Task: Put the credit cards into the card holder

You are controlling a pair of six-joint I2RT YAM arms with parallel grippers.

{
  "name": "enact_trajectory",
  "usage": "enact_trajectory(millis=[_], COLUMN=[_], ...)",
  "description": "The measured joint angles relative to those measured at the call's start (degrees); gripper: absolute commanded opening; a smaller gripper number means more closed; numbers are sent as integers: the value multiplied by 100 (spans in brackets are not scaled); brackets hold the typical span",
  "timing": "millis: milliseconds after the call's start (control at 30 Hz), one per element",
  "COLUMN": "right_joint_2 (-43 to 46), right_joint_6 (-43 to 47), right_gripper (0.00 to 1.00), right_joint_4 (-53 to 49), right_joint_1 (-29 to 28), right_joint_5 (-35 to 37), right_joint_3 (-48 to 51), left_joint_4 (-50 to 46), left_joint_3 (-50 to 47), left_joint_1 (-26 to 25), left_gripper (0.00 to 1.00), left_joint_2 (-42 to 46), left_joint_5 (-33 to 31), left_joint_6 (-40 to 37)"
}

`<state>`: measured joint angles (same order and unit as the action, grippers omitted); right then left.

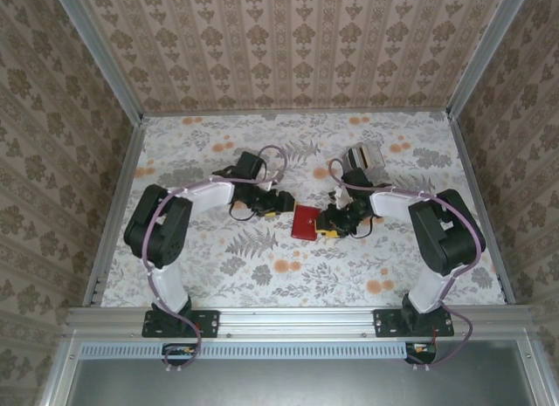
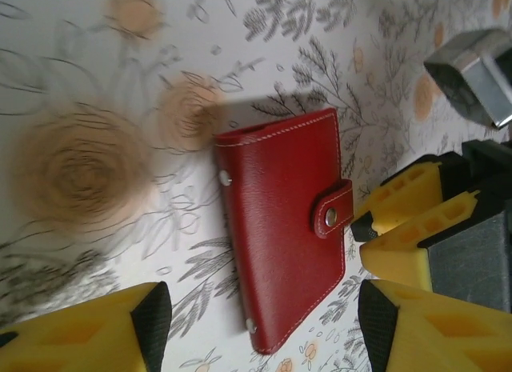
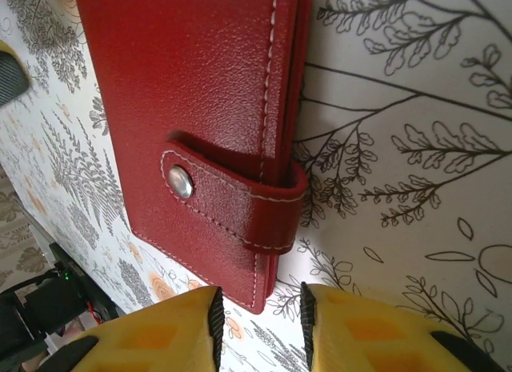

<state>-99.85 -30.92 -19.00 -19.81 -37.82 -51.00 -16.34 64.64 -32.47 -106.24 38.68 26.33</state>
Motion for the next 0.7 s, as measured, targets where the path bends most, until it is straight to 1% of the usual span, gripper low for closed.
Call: enact_trajectory(millis=[100,233,333,433,467,500,567,633,667,700], right_joint_2=[-90,-247,-330,-376,-393,-413,-457,-470,-470,-470], right_joint_6=[-44,-83,-83,-85,-87,-92,-90,-87,-85,-79], right_gripper=[35,27,24,21,20,19,19,20,23,26], right_joint_4=[162,330,476,577,605,645,708,723,723,728], right_joint_1=[-11,-37,-76,-81,-83,-83,-83,-81,-81,-81], right_joint_5=[-4,-74,-153,-208,-234,-267,-337,-361,-363,-374], right_joint_3=[0,-2,-2,-2,-2,-2,-2,-2,-2,-2], left_joint_4=[-166,-286,-382,-496,-535,-549,-614,-654,-669,-675], left_joint_3=[166,374,520,651,699,730,778,789,798,822], left_joint_1=[-151,-238,-238,-238,-238,-238,-238,-236,-229,-223], left_gripper=[64,57,50,50,48,43,28,8,1,0], left_joint_2=[-197,-404,-595,-767,-833,-898,-979,-997,-997,-997], left_joint_5=[44,122,179,208,212,212,221,225,251,280], left_joint_6=[-63,-109,-125,-136,-138,-142,-177,-179,-195,-199])
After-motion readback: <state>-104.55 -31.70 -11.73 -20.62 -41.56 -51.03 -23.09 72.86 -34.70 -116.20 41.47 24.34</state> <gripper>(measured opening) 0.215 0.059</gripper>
